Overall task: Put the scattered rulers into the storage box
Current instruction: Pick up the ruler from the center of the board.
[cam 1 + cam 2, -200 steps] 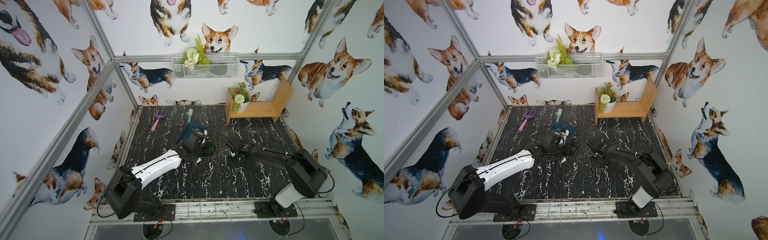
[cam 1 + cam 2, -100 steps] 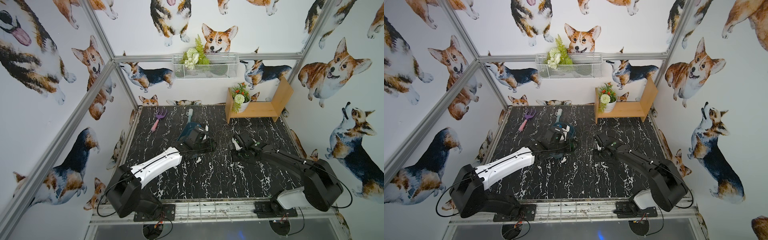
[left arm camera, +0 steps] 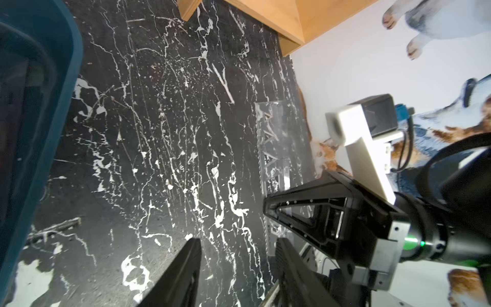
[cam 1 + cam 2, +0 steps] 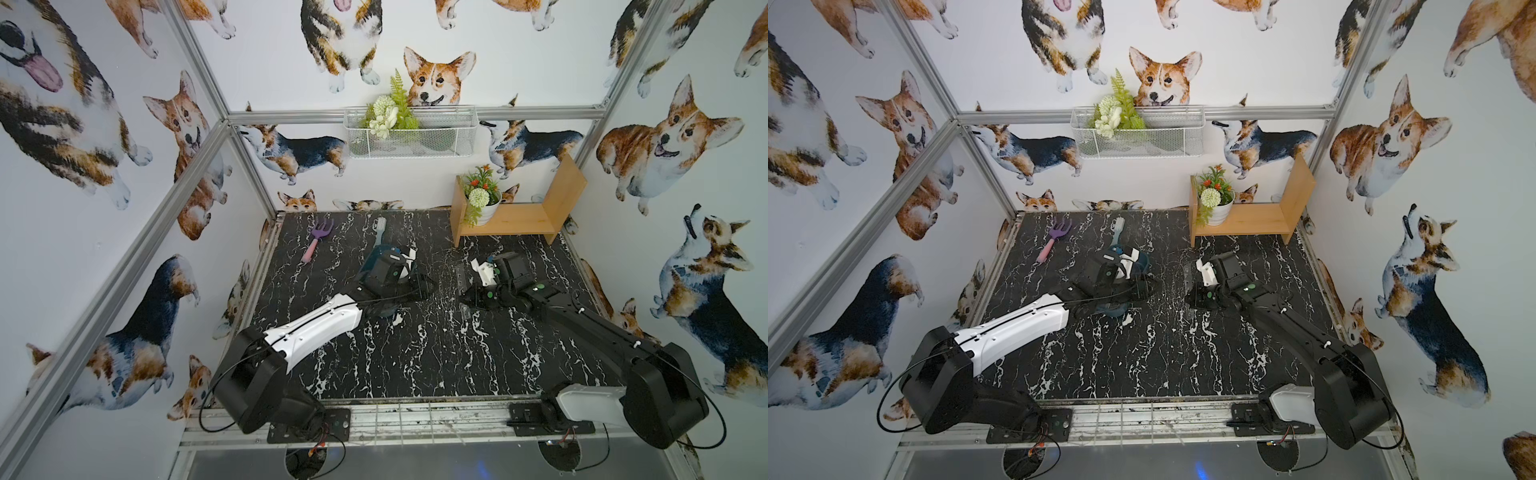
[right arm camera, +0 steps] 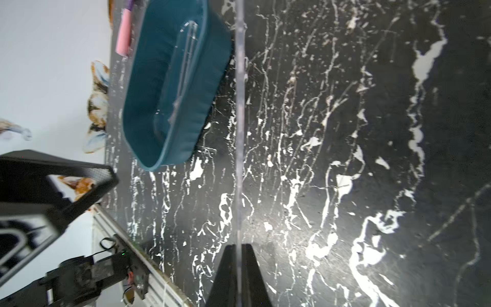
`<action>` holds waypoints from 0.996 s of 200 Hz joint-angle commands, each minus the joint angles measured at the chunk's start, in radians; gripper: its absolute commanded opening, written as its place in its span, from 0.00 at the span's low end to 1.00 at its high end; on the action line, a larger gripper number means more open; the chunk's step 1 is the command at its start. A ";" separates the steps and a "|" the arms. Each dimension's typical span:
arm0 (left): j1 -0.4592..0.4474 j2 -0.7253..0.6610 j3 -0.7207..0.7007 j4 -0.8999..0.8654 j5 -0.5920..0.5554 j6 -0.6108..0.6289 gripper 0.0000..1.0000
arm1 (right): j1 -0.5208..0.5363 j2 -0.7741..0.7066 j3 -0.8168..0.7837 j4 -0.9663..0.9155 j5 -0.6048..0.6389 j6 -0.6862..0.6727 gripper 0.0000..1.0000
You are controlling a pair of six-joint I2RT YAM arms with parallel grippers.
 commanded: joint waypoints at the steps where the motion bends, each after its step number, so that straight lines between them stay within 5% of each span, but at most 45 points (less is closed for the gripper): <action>1: 0.020 -0.011 -0.034 0.181 0.106 -0.077 0.52 | -0.013 -0.018 -0.014 0.133 -0.161 0.079 0.00; 47: 0.050 0.001 -0.104 0.443 0.226 -0.212 0.54 | -0.016 -0.025 -0.038 0.342 -0.345 0.239 0.00; 119: 0.051 0.027 -0.105 0.575 0.275 -0.282 0.53 | -0.016 -0.020 -0.075 0.604 -0.496 0.441 0.00; 199: 0.055 0.048 -0.122 0.692 0.311 -0.365 0.15 | -0.016 -0.032 -0.110 0.688 -0.565 0.491 0.00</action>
